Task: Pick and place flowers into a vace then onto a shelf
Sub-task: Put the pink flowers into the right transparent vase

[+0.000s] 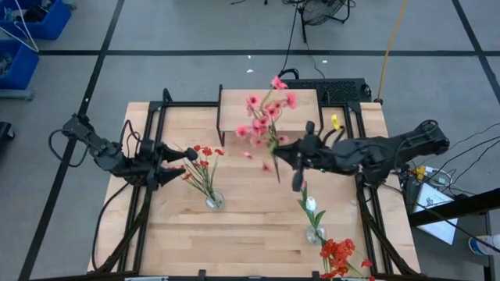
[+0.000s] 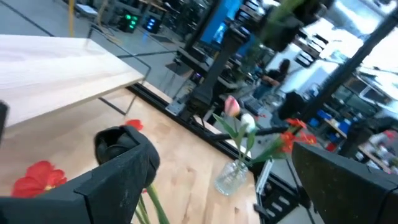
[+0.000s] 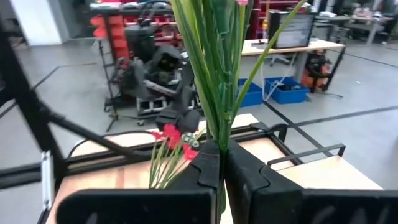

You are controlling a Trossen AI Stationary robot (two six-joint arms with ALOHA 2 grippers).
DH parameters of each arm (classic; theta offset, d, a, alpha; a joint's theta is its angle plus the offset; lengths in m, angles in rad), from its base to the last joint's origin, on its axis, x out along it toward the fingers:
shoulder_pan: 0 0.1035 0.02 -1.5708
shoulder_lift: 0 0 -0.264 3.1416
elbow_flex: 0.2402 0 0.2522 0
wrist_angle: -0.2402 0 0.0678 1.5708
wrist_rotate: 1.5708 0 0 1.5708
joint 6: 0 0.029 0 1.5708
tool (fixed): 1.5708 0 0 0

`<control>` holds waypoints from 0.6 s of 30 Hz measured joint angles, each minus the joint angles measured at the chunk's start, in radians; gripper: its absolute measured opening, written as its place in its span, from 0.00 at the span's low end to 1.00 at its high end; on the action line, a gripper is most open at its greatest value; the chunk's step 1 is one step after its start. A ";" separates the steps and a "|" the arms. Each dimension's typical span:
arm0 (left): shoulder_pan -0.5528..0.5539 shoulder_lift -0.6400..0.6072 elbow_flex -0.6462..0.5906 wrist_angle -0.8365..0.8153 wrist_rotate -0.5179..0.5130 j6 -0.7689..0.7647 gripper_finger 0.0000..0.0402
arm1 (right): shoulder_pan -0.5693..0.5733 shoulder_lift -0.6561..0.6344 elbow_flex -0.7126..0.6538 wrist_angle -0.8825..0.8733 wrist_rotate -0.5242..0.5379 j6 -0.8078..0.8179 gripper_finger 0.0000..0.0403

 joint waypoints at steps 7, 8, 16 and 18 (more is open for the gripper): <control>0.000 0.000 0.000 0.000 -0.093 -0.004 0.99 | 0.039 -0.028 0.000 0.004 -0.023 -0.034 0.00; 0.000 0.000 0.000 0.000 -0.110 -0.009 0.99 | 0.043 -0.028 0.000 0.005 -0.048 -0.041 0.00; 0.000 0.005 0.000 -0.001 -0.130 -0.017 0.99 | 0.067 -0.012 0.000 0.124 -0.105 -0.101 0.00; 0.000 0.013 0.000 -0.001 -0.130 -0.016 0.99 | 0.069 -0.004 0.000 0.166 -0.106 -0.121 0.00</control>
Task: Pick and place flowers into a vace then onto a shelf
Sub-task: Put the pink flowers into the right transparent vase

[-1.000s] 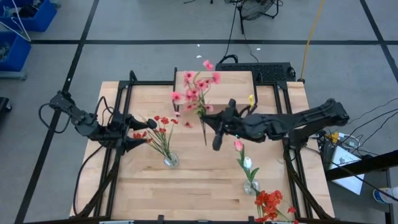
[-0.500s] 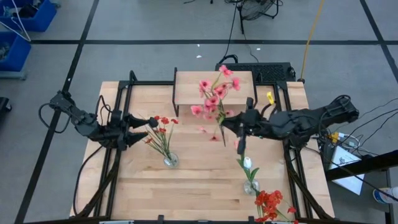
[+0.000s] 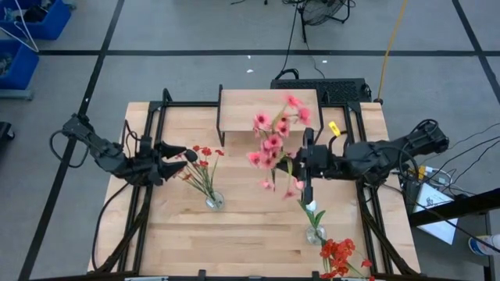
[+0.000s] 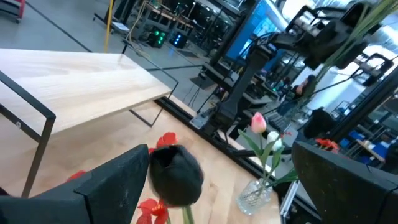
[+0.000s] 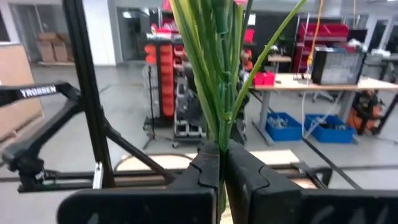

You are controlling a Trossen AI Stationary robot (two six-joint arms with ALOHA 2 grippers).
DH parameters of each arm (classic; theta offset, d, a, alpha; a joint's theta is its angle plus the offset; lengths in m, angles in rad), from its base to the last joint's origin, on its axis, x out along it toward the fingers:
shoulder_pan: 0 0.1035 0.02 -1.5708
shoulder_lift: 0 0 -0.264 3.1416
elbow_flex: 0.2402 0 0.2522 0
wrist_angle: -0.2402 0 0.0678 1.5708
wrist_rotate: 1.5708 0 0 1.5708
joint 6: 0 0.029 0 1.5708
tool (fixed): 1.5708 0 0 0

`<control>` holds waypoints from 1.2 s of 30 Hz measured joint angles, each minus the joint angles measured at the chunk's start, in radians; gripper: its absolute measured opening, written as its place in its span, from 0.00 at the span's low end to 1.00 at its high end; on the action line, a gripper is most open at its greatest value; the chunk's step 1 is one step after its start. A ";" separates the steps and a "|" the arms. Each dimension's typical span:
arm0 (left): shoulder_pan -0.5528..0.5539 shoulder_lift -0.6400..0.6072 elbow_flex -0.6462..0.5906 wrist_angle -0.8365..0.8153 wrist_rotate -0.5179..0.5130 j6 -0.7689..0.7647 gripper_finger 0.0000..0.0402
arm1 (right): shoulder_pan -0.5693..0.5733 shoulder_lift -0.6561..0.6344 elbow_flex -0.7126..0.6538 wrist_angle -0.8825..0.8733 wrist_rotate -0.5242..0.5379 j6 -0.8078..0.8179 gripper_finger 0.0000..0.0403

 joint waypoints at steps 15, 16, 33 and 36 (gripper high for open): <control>0.000 0.021 0.000 -0.001 0.007 0.070 0.99 | -0.016 0.004 0.000 0.038 0.090 -0.037 0.00; 0.000 0.021 0.000 -0.001 0.009 0.084 0.99 | -0.017 0.004 0.000 0.034 0.090 -0.037 0.00; 0.000 0.026 0.000 -0.014 0.037 0.182 0.99 | 0.006 0.016 -0.001 0.050 0.270 0.000 0.00; 0.000 0.026 0.000 -0.023 0.062 0.188 0.99 | 0.033 0.012 0.000 0.047 0.313 -0.001 0.00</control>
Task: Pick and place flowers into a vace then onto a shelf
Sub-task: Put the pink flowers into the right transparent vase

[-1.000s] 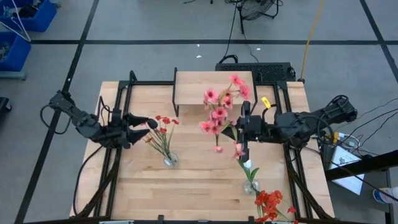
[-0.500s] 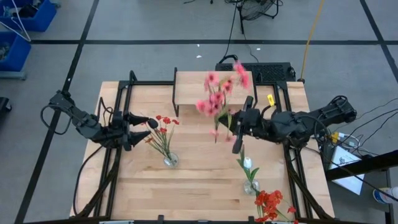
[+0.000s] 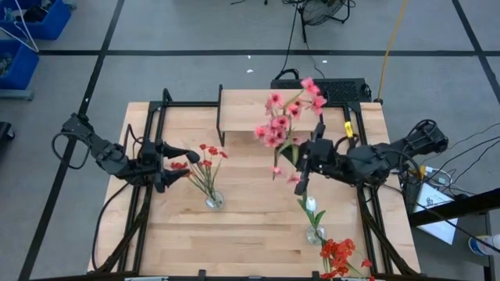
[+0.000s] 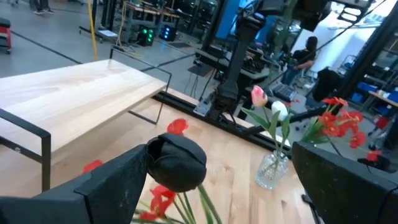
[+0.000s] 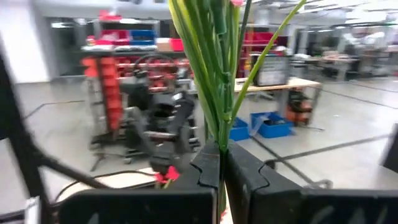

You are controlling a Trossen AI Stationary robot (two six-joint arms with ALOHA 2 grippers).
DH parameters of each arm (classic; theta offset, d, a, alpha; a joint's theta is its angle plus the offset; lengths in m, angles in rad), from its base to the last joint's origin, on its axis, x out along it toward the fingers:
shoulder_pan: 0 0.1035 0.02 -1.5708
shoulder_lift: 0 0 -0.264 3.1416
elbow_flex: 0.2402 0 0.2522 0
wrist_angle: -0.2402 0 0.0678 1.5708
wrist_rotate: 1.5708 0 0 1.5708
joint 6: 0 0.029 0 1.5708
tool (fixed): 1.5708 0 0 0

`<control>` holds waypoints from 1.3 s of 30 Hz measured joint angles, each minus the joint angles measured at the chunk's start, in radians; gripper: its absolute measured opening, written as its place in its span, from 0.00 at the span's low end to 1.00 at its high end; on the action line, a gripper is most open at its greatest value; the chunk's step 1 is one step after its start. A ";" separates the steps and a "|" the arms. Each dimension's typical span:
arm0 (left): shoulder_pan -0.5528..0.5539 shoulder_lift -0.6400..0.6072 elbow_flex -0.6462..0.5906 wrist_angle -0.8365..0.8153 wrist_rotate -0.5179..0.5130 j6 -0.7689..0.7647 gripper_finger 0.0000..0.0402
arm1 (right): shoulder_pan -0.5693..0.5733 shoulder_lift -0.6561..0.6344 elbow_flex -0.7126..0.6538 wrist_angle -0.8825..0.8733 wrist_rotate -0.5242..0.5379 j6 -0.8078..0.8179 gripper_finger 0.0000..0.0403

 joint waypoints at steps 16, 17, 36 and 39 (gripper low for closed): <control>0.000 0.000 0.000 -0.005 0.001 -0.016 0.99 | 0.414 -0.131 0.000 -0.234 0.325 0.055 0.00; 0.000 0.000 0.000 -0.005 -0.001 -0.016 0.99 | 0.442 -0.145 0.000 -0.265 0.329 0.075 0.00; 0.000 0.000 0.000 0.002 -0.007 -0.087 0.99 | 0.818 -0.601 -0.569 -0.091 0.371 0.192 0.00; 0.000 0.000 0.000 0.002 -0.007 -0.089 0.99 | 0.818 -0.661 -0.698 0.137 0.345 0.079 0.00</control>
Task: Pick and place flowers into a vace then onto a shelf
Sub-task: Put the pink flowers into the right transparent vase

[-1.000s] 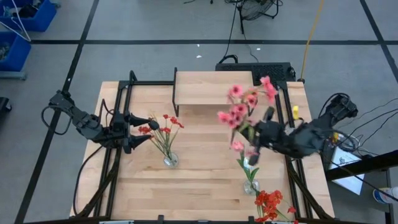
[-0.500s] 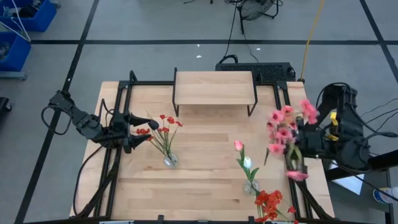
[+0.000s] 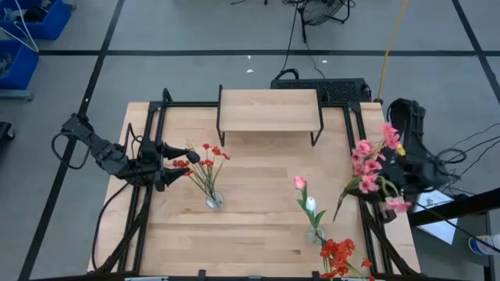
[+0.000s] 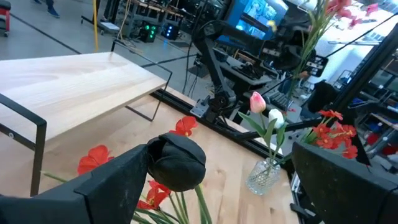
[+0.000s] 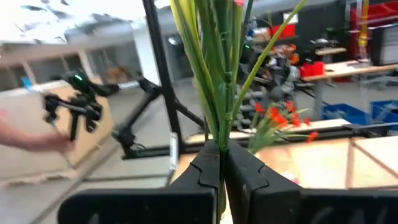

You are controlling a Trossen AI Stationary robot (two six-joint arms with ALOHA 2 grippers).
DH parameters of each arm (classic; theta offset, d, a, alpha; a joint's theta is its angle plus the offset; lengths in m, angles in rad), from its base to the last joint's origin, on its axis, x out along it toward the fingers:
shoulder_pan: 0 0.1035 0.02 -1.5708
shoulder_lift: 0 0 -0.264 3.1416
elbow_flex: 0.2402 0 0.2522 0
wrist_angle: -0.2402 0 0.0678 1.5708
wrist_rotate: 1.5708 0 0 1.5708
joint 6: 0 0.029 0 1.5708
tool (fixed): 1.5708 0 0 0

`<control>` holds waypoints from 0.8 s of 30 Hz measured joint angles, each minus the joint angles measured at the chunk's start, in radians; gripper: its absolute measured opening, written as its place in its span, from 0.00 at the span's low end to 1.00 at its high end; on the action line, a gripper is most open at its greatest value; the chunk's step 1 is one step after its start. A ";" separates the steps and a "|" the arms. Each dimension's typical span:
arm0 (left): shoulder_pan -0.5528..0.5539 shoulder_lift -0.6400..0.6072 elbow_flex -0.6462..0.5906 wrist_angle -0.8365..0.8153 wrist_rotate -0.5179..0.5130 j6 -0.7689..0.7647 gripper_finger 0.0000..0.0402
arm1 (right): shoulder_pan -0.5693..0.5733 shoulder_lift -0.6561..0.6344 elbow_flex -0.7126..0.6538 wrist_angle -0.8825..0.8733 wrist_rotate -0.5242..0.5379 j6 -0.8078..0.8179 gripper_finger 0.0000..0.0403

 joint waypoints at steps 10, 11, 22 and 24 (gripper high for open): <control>0.000 0.000 0.000 0.000 0.000 -0.001 0.99 | 0.000 -0.037 -0.307 0.556 -0.030 -0.186 0.00; 0.000 0.000 0.000 0.000 0.000 -0.001 0.99 | 0.000 -0.037 -0.321 0.553 -0.030 -0.186 0.00; 0.000 0.000 0.000 0.000 0.000 -0.001 0.99 | 0.000 -0.037 -0.418 0.584 -0.108 -0.133 0.00; 0.000 0.000 0.000 0.000 0.000 -0.001 0.99 | 0.000 -0.039 -0.429 0.587 -0.107 -0.118 0.00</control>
